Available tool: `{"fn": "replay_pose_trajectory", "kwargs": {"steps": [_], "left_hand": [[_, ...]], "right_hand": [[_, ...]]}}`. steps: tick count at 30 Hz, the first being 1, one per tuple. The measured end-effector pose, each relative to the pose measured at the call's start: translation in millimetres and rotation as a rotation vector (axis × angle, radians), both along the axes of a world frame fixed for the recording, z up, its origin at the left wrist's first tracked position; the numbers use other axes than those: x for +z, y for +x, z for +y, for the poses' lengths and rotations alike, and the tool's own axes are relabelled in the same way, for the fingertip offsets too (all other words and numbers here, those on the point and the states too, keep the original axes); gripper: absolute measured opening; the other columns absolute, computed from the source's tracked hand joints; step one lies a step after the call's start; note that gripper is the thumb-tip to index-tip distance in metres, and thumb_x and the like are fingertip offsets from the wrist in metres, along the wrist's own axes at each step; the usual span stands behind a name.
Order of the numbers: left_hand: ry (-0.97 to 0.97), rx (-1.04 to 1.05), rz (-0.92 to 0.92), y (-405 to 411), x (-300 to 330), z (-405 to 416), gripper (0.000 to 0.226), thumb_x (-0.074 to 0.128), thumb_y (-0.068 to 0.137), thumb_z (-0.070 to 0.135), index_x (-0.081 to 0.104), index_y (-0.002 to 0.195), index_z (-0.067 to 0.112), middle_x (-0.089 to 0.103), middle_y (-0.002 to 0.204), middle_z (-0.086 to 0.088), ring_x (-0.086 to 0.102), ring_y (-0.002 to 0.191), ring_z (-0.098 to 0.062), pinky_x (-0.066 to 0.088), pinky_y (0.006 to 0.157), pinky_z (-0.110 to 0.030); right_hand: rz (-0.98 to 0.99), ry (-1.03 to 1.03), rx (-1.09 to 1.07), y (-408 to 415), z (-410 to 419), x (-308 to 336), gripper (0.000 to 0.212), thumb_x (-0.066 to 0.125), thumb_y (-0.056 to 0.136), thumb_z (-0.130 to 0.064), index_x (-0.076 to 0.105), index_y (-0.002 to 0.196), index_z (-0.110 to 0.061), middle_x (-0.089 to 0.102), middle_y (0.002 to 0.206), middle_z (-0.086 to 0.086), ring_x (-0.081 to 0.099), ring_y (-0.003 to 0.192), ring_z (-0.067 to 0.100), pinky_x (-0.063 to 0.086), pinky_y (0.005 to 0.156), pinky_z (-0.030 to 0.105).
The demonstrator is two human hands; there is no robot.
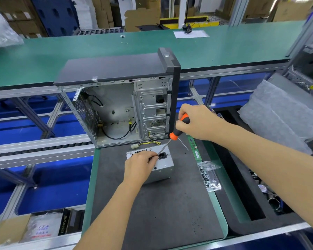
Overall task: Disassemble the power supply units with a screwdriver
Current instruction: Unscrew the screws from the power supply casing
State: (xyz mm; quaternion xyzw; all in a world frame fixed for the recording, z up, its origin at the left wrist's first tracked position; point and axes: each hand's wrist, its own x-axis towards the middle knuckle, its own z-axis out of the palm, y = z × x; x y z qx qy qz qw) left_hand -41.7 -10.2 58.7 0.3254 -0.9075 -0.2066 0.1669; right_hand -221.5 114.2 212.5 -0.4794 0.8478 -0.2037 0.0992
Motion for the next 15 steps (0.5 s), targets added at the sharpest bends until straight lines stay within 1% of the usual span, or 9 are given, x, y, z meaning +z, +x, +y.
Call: {"fn": "replay_pose_trajectory", "kwargs": {"steps": [4, 7, 10, 13, 15], "left_hand": [[0.006, -0.007, 0.002, -1.1, 0.1, 0.2, 0.018, 0.062, 0.096, 0.038, 0.076, 0.106, 0.034, 0.074, 0.098, 0.016, 0.065, 0.094, -0.007, 0.038, 0.063, -0.021], [0.038, 0.005, -0.01, -1.9, 0.4, -1.2, 0.018, 0.063, 0.095, 0.04, 0.076, 0.106, 0.035, 0.074, 0.097, 0.015, 0.065, 0.094, -0.008, 0.042, 0.065, -0.023], [0.05, 0.015, -0.022, -2.6, 0.9, -1.5, 0.018, 0.063, 0.095, 0.042, 0.076, 0.106, 0.036, 0.074, 0.096, 0.014, 0.065, 0.094, -0.008, 0.042, 0.065, -0.024], [0.051, 0.014, -0.015, -2.1, -0.2, -1.2, 0.018, 0.063, 0.095, 0.042, 0.076, 0.105, 0.036, 0.074, 0.094, 0.014, 0.065, 0.091, -0.008, 0.044, 0.065, -0.024], [0.061, 0.018, -0.017, -1.4, -0.6, -1.3, 0.017, 0.063, 0.095, 0.042, 0.077, 0.105, 0.036, 0.074, 0.09, 0.013, 0.065, 0.089, -0.008, 0.045, 0.065, -0.025]], "right_hand": [[0.003, -0.003, 0.013, 1.9, -1.4, 1.1, 0.015, 0.058, 0.089, -0.036, 0.05, 0.09, -0.023, 0.06, 0.076, 0.0, 0.052, 0.057, 0.015, 0.037, 0.05, 0.025], [0.049, 0.006, 0.034, 4.2, -3.8, 3.2, 0.016, 0.06, 0.088, -0.036, 0.051, 0.092, -0.023, 0.058, 0.079, 0.0, 0.05, 0.061, 0.014, 0.037, 0.051, 0.027], [0.102, 0.031, 0.068, 6.6, -8.8, 5.7, 0.019, 0.06, 0.09, -0.035, 0.052, 0.096, -0.019, 0.058, 0.081, 0.003, 0.053, 0.068, 0.019, 0.043, 0.055, 0.031], [0.112, 0.061, 0.103, 9.2, -13.7, 12.2, 0.024, 0.062, 0.089, -0.042, 0.049, 0.098, -0.023, 0.058, 0.086, 0.005, 0.058, 0.071, 0.023, 0.047, 0.058, 0.032], [0.091, 0.059, 0.116, 13.2, -17.5, 19.9, 0.037, 0.065, 0.085, -0.053, 0.046, 0.099, -0.025, 0.055, 0.088, 0.005, 0.057, 0.073, 0.023, 0.046, 0.059, 0.033]]}}
